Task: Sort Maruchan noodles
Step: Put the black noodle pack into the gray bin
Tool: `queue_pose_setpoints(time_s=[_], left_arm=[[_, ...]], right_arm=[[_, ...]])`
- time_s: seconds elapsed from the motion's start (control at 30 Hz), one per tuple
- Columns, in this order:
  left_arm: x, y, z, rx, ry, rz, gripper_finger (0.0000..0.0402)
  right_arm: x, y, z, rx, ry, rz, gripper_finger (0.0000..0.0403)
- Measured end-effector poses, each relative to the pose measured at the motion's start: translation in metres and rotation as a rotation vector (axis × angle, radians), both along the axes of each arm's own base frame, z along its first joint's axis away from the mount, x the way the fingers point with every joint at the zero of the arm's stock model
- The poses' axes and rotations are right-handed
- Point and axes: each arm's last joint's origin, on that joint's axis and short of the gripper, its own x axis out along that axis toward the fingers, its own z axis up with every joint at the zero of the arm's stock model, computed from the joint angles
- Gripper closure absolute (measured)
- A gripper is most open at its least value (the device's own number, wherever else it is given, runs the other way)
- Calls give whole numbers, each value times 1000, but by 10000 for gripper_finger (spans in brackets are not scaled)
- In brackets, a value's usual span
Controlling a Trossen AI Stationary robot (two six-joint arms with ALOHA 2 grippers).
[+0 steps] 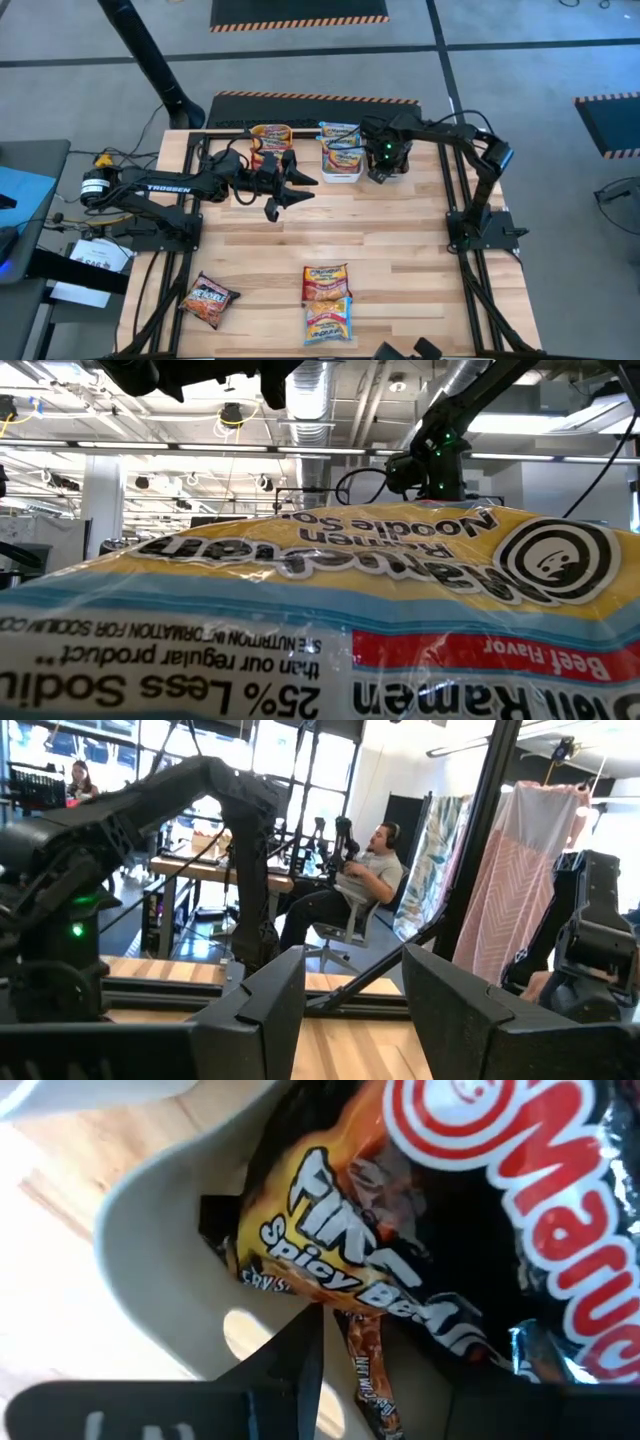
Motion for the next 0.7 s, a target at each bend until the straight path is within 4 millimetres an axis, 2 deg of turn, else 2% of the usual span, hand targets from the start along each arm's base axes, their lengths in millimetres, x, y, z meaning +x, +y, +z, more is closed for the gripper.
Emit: queue_pose_setpoints(time_s=[0.4,0.7], left_arm=[[0,0,0,-1,1,1,244],[0,0,0,1,0,2,244]], right_arm=[[-7,-10,0,0,-21,-82,271],[-8,-3,18,38,29,-37,271]])
